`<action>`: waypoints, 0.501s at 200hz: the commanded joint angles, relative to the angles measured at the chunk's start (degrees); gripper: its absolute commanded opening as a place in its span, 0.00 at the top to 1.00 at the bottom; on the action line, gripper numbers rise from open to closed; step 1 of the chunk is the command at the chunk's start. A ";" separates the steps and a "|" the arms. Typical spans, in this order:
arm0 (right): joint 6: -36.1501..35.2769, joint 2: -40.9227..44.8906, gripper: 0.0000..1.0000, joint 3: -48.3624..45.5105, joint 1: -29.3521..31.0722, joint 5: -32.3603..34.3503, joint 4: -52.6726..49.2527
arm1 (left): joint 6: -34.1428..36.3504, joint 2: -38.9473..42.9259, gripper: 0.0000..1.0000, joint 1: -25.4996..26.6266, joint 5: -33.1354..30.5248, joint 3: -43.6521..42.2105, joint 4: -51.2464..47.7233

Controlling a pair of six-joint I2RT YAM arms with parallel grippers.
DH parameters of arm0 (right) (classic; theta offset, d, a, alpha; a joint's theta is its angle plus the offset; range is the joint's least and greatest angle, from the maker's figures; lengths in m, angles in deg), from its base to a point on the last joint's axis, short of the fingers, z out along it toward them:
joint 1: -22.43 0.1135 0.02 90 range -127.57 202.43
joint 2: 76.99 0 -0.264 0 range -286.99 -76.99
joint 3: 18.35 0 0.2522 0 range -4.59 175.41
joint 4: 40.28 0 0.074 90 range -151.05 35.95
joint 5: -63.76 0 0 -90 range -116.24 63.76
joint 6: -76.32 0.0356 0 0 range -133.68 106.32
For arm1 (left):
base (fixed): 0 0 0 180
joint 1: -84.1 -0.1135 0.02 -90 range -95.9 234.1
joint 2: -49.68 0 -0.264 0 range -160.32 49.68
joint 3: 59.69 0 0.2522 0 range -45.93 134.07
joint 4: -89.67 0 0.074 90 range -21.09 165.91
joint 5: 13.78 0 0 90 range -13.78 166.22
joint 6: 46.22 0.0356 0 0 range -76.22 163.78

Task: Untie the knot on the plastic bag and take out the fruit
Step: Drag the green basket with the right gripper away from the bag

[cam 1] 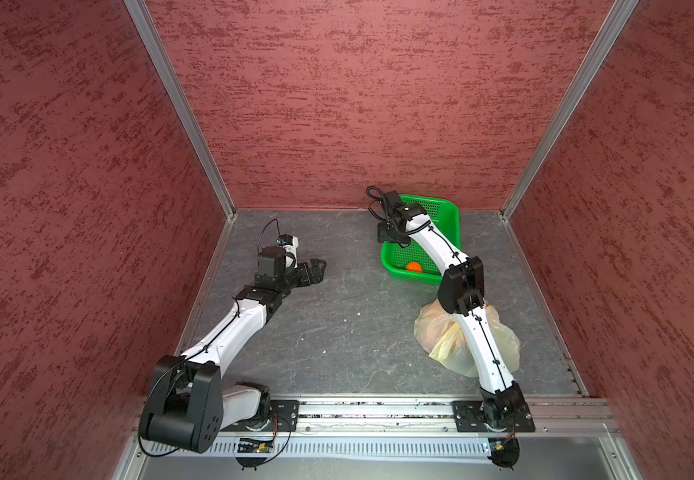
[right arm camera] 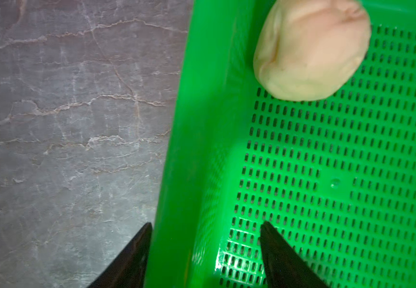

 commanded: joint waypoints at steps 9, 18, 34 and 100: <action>-0.22 0.45 0.48 0.43 -0.10 3.30 -0.54 | -0.50 -0.32 0.00 -0.48 1.53 -0.24 1.45; -0.52 0.74 0.53 0.15 -0.11 3.63 -0.77 | -0.59 -0.33 0.00 -0.48 1.53 -0.25 1.51; -0.85 1.74 0.60 -1.05 -0.16 4.21 -0.95 | -0.79 -0.51 0.00 -0.48 1.50 -0.16 1.68; -4.61 7.31 0.82 -11.17 -0.79 6.68 0.62 | -1.64 -0.32 0.00 -0.40 1.37 -0.31 2.13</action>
